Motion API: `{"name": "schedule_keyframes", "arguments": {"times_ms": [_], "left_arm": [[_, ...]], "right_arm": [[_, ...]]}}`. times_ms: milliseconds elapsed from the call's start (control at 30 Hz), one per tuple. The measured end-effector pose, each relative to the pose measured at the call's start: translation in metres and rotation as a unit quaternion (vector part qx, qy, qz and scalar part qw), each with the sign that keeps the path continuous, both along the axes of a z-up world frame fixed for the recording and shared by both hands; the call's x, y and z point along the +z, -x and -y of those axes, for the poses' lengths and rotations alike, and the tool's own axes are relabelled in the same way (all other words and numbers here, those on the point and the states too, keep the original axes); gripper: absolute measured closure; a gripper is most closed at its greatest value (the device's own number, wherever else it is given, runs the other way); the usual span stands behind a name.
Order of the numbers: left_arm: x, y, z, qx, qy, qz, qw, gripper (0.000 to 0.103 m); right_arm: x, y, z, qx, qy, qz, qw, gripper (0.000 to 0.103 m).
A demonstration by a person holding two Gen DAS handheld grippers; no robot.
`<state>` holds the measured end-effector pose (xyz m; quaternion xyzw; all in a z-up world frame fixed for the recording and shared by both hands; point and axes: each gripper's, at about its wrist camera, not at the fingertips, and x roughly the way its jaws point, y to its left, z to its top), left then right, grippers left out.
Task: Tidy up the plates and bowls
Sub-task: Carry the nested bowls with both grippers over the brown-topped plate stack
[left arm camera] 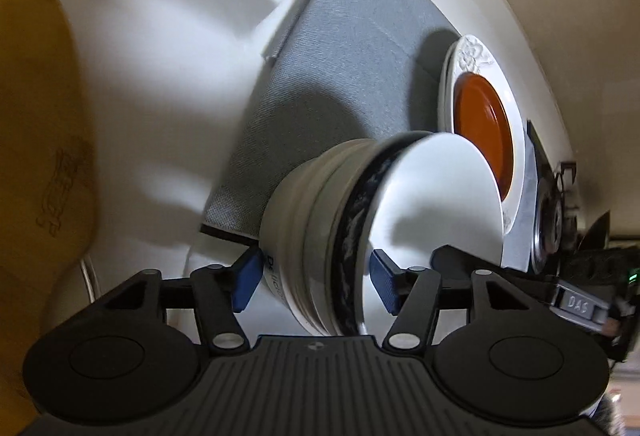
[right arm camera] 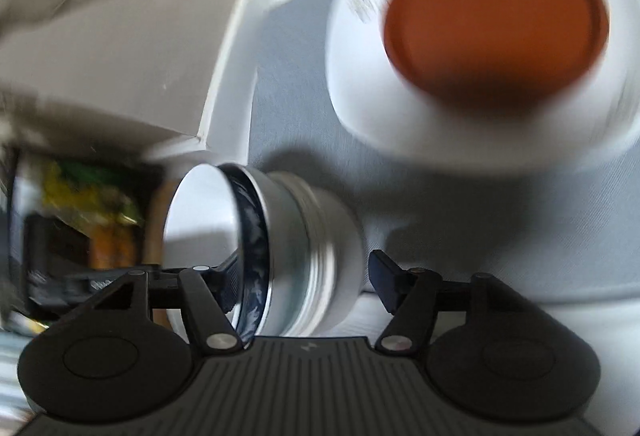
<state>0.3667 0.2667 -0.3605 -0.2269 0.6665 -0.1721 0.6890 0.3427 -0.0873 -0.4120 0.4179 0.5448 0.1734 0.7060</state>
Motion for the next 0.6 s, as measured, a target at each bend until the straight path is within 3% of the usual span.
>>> {"name": "schedule_keyframes", "arguments": {"times_ms": [33,133,267,367,600], "left_arm": [[0.0,0.0,-0.002,0.005,0.001,-0.003,1.0,0.048],[0.003,0.002,-0.014,0.016,0.014,-0.013,0.9997,0.06],[0.009,0.004,-0.01,-0.005,-0.003,-0.009,0.9999,0.061],[0.014,0.003,-0.004,-0.014,-0.019,-0.006,0.9997,0.061],[0.025,0.007,0.011,-0.032,-0.054,0.004,0.998,0.061]], "right_arm": [[-0.003,0.001,-0.001,-0.004,-0.011,-0.002,1.0,0.035],[0.009,0.001,-0.011,0.018,0.022,0.018,0.999,0.04],[0.023,0.004,-0.02,0.04,0.049,0.044,0.997,0.051],[0.022,0.004,-0.018,0.03,0.041,0.035,0.998,0.055],[0.023,0.005,-0.015,0.03,0.046,0.035,0.998,0.057]]}}
